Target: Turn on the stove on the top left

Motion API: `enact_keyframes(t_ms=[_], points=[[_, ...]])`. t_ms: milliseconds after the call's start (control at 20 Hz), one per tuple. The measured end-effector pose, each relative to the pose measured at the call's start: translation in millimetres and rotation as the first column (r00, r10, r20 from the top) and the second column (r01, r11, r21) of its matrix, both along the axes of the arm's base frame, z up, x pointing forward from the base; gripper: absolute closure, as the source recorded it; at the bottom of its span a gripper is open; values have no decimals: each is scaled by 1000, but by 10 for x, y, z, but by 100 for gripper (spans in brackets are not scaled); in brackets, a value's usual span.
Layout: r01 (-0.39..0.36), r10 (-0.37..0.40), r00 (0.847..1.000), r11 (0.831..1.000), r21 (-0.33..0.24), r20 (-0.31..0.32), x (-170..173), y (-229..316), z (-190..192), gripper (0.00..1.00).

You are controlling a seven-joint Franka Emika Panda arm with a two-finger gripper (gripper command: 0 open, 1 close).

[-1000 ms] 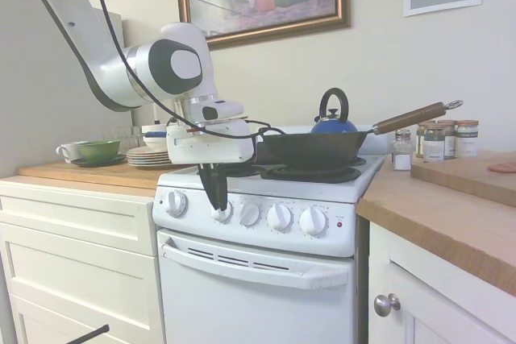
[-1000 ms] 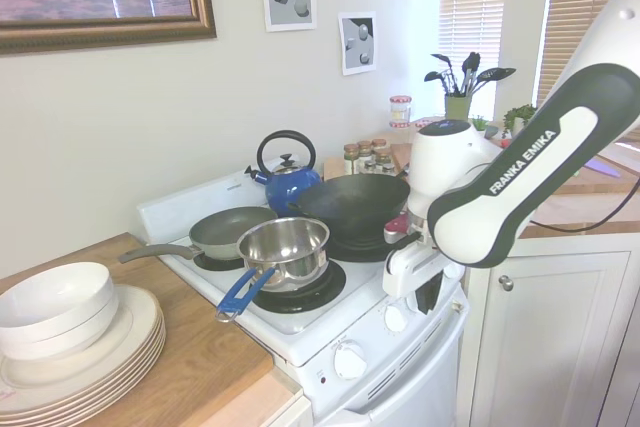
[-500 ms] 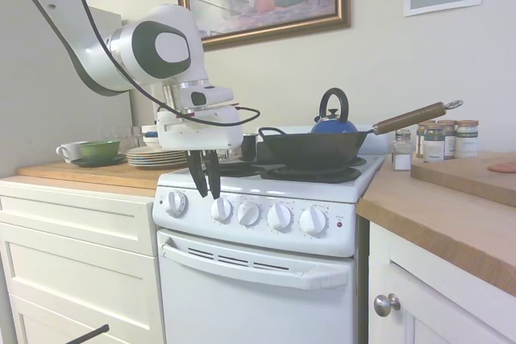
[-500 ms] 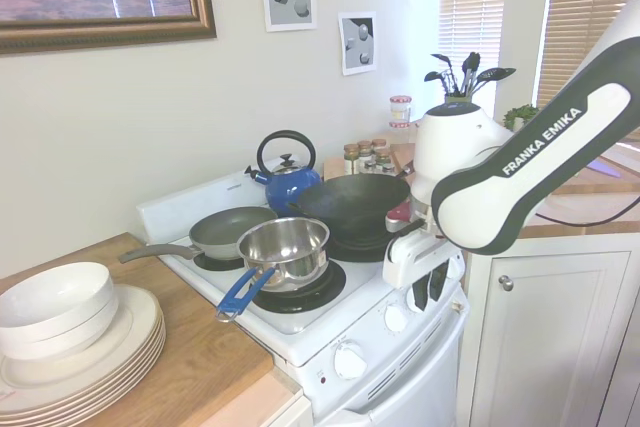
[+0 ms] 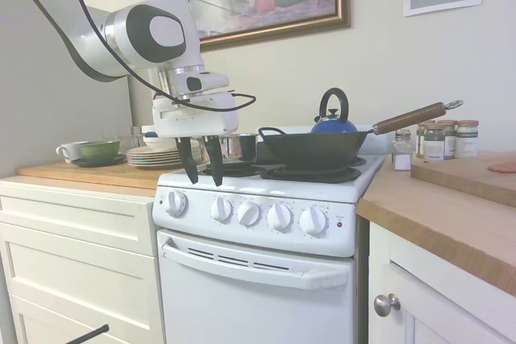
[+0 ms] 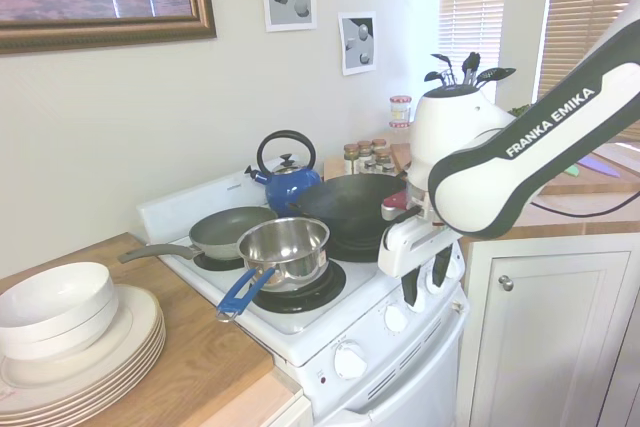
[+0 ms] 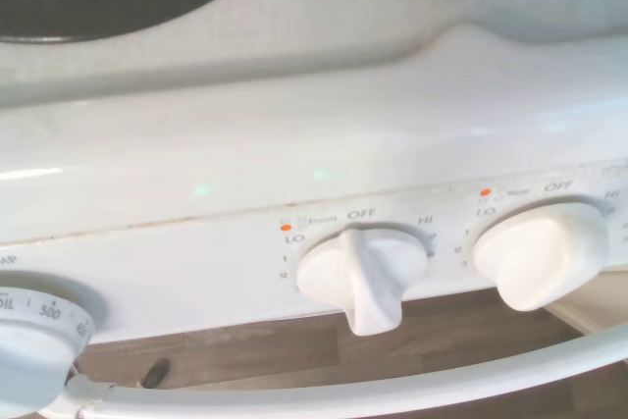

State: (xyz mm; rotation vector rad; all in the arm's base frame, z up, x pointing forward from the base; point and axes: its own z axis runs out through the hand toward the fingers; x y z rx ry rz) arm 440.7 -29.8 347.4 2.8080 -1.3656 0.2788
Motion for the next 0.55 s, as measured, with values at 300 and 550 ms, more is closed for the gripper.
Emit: enact_keyframes(t_ms=[300,550], points=[[-5,5,1000,1000,3,-2,6,16,8,0],[-6,6,1000,1000,7,-5,6,27,8,0]])
